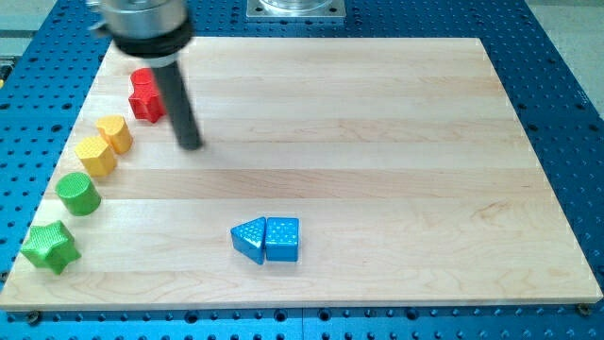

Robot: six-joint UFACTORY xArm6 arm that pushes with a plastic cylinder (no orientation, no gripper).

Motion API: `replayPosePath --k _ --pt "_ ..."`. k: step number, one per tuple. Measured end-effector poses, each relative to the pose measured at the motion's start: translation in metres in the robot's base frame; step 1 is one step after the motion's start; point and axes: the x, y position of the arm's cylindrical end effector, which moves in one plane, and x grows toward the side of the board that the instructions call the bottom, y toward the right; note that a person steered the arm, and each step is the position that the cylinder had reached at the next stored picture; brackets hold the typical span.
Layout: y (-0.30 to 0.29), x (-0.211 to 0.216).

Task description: Align the red blocks at the top side of the heart

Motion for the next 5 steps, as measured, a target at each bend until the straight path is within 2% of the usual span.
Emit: replayPosePath --k 1,2,4,5 --pt "-0.014 -0.071" --pt "-0.056 -0.067" --pt "-0.078 -0.059" --pt "-0.022 -0.049"
